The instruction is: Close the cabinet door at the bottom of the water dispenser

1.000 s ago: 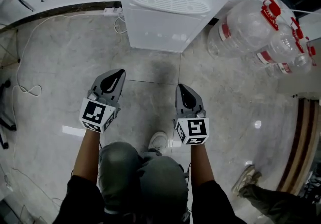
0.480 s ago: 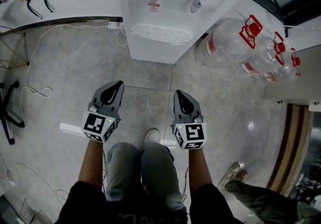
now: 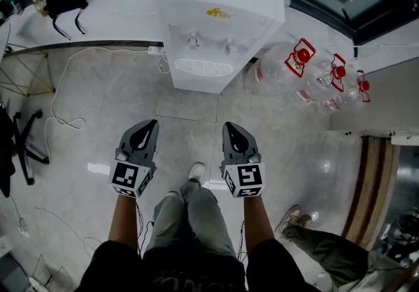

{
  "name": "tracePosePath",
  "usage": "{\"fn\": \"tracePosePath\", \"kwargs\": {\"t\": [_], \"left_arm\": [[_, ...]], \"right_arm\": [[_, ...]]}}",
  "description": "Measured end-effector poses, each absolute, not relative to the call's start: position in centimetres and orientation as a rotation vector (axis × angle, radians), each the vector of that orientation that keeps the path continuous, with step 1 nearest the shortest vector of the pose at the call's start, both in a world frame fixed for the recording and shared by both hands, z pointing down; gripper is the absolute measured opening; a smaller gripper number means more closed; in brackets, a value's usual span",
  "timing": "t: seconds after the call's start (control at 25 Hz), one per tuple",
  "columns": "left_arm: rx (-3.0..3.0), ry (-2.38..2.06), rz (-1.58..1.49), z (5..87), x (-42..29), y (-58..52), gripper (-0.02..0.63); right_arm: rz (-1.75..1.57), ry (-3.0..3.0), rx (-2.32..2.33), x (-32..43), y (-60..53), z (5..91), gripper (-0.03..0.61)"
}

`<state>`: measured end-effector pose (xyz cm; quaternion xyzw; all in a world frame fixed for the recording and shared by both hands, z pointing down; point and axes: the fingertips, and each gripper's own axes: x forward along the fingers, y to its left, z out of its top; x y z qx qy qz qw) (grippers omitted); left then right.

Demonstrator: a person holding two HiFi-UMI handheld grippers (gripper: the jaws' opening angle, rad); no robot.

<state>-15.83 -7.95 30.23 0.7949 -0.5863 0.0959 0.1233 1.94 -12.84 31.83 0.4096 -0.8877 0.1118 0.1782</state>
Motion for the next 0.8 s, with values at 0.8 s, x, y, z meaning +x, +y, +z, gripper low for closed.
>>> {"fn": "tracePosePath", "kwargs": {"t": [0.8], "left_arm": [[2.347,-1.745,0.169,3.5,-16.1,-1.5,0.014]], "right_arm": [[0.237,-2.536,1.326,2.7,-6.3,5.6,0.012]]}}
